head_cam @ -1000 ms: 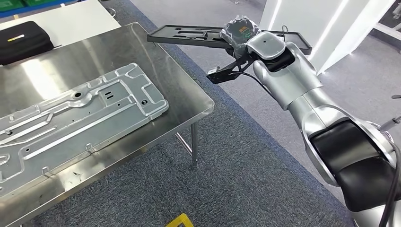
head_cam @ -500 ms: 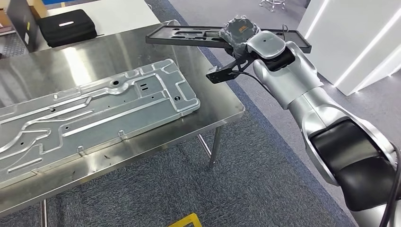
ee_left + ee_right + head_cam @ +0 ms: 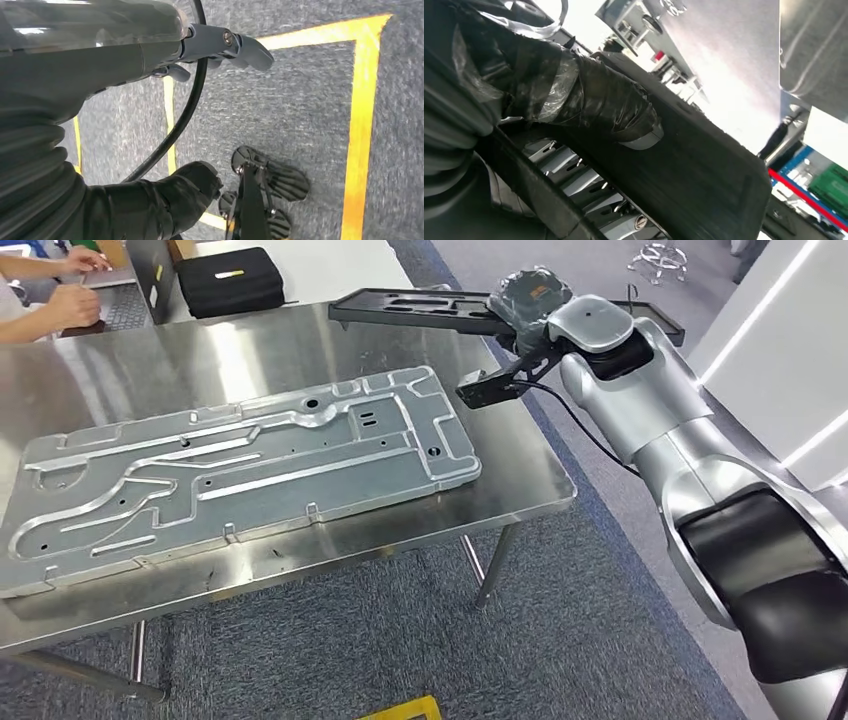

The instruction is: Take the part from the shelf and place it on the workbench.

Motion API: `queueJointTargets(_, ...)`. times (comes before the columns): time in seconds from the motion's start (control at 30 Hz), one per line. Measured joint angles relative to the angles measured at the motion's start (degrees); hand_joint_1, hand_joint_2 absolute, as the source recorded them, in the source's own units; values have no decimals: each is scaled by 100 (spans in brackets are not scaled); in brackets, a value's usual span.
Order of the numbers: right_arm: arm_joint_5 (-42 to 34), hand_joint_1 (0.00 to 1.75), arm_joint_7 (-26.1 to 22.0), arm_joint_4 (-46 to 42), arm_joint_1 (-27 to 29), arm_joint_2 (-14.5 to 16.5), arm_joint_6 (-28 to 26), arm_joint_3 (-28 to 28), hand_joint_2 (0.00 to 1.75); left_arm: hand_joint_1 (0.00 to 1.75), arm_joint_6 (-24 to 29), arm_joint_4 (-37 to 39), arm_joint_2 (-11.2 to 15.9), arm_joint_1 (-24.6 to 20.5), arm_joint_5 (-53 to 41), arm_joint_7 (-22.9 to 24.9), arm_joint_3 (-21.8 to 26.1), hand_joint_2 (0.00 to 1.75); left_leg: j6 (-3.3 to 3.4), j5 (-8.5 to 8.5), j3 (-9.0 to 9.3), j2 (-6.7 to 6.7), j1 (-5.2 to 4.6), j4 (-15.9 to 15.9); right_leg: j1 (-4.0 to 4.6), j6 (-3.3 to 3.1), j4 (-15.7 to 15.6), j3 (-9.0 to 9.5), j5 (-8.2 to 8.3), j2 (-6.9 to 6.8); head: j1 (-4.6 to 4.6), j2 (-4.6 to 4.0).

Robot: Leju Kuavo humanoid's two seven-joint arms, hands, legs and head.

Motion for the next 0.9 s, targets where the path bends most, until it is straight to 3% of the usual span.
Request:
queueJointTargets(0.07,-38,175,-7,-24,-6,-17,5,20,175,0,8,0,8,23,-27,1,21,175,-56,10,-5,-28,-6,-28,-29,5,-96,66,26,-142,11,0)
queueJointTargets(0.13,-83,175,-15,-59,-7,-33,3,37,175,0,9,0,10,33,-62,0,40,175,-99,-140,-95,342,-37,166,-73,11,-223,156,67,-289,-7,0)
queueJointTargets(0.2,-128,175,-15,-75,2,-79,-16,48,175,0,4,0,2,22,-97,-8,65,175,-147,-481,-379,732,-10,785,-65,-5,-255,194,65,-435,-26,0)
queueJointTargets(0.27,-167,175,-14,-75,71,-126,-50,57,175,0,1,0,2,15,-133,-22,92,175,-202,-695,-652,786,38,1379,-63,-3,-234,193,42,-582,-26,0)
queueJointTargets(0.3,-190,175,-14,-75,128,-139,-74,62,175,0,2,0,4,16,-151,-29,102,175,-227,-662,-663,791,52,1425,-65,8,-221,192,28,-646,-26,0)
queueJointTargets(0.33,-211,175,-12,-75,193,-150,-109,67,175,0,4,0,8,18,-166,-33,110,175,-248,-532,-556,808,61,1247,-70,28,-198,192,8,-707,-26,0)
queueJointTargets(0.4,-245,175,-3,-75,297,-170,-188,70,175,0,8,0,16,15,-185,-37,114,175,-248,-240,-156,943,45,529,-70,91,-115,181,-60,-821,-28,0)
queueJointTargets(0.47,-257,175,10,-72,342,-209,-245,70,175,0,9,0,17,7,-195,-44,116,175,-172,-143,59,1027,11,100,-42,163,-29,161,-123,-918,-16,0)
queueJointTargets(0.57,-265,175,10,-74,381,-232,-286,72,175,0,14,0,14,10,-221,-52,122,175,-38,-147,50,882,-3,67,-36,241,-26,181,-158,-1032,-8,0)
queueJointTargets(0.63,-268,175,11,-74,426,-236,-343,72,175,0,27,0,9,5,-238,-53,126,175,31,-118,64,773,16,28,-74,285,147,124,-316,-857,-7,0)
queueJointTargets(0.7,-272,175,17,-65,511,-253,-449,72,175,0,42,0,6,-7,-260,-54,133,175,71,-102,70,659,21,10,-104,308,760,-156,-653,-549,-7,0)
queueJointTargets(0.77,-274,175,28,-49,659,-266,-545,72,175,0,58,0,6,-16,-279,-54,145,175,82,-101,72,518,10,12,-106,309,1426,-508,-871,-422,-7,0)
queueJointTargets(0.8,-278,175,33,-43,747,-265,-579,72,175,0,70,0,6,-17,-287,-54,150,175,82,-102,75,441,3,15,-103,297,1536,-594,-837,-401,-7,0)
queueJointTargets(0.83,-286,175,42,-38,832,-259,-614,69,175,0,86,0,6,-17,-293,-54,153,175,82,-102,79,365,-4,19,-96,271,1404,-566,-686,-382,-6,0)
queueJointTargets(0.9,-307,175,74,-36,961,-242,-698,60,175,0,108,0,-3,-16,-309,-54,154,175,81,-101,86,219,-12,22,-82,171,688,-280,-261,-220,-7,0)
